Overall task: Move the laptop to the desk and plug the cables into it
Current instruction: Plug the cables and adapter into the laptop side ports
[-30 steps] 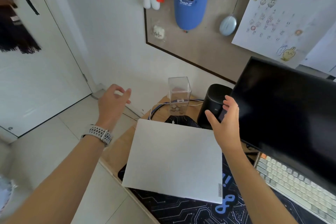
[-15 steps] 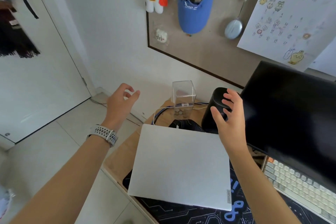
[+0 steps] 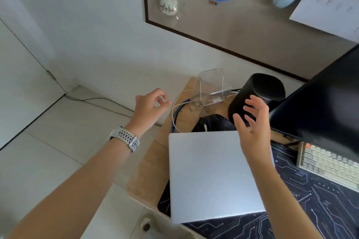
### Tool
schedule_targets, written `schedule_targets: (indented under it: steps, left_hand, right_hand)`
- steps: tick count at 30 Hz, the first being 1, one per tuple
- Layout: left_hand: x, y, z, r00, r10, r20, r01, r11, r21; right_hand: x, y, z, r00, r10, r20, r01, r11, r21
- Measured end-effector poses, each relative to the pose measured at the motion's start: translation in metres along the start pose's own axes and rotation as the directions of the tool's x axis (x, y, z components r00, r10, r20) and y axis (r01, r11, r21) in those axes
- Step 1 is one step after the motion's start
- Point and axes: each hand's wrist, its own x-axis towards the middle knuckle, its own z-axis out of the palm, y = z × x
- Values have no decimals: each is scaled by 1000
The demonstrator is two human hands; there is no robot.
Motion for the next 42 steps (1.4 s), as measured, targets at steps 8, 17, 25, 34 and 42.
schedule_targets:
  steps: [8,17,25,34,42]
  left_hand:
    - [24,-25,41,981,12,195,-15,1000,16]
    - [42,-50,81,835,-70,546,-14,989,148]
    - [61,-52,93,826,-83,558,45,996,81]
    - [75,-64,104,767,-36,641,82,996,-42]
    - [79,-78,108,710,24,704,60,994,-95]
  right_hand:
    - [7,38,20,997,69,-37,-72,993,-91]
    - [33,74,25,990,107,92,-86,975,-204]
    - [69,87,42,937,193,290,-9,847,-532]
    - [108,88,100,585,667,461,124,488,-864]
    - [109,99,132,313,854,415,119,398,-910]
